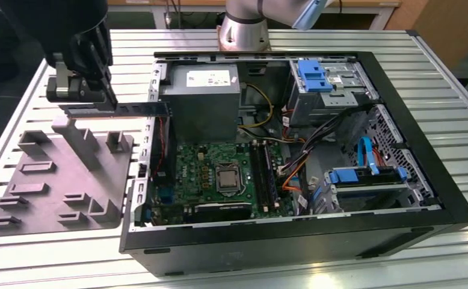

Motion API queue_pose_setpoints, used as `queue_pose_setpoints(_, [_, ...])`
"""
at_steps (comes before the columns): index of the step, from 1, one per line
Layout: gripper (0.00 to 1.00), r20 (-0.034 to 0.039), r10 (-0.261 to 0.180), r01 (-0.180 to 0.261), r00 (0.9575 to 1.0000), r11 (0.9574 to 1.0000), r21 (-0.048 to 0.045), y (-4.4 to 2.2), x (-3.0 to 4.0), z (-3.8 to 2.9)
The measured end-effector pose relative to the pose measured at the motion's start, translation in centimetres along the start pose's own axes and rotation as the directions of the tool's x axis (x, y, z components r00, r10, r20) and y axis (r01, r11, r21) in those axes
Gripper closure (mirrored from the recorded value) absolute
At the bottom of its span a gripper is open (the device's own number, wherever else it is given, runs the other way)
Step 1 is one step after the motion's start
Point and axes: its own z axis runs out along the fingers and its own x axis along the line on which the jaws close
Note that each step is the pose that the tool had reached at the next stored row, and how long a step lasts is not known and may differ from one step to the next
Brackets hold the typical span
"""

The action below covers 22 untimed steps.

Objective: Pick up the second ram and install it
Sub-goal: 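Pick up the second ram and move it above second insertion slot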

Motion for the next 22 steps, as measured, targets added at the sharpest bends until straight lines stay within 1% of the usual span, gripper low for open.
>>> queue_pose_setpoints(5, [0.88, -0.0037, 0.000, 0.000, 1.0000, 1.0000, 0.0001, -1.01, -0.12, -0.04])
queue_pose_setpoints(14, [0.88, -0.0042, 0.000, 0.000, 1.0000, 1.0000, -0.0003, -3.37, -0.45, -0.12])
queue_pose_setpoints(22, [0.88, -0.0042, -0.001, 0.001, 1.0000, 1.0000, -0.0005, -5.18, -0.70, -0.17])
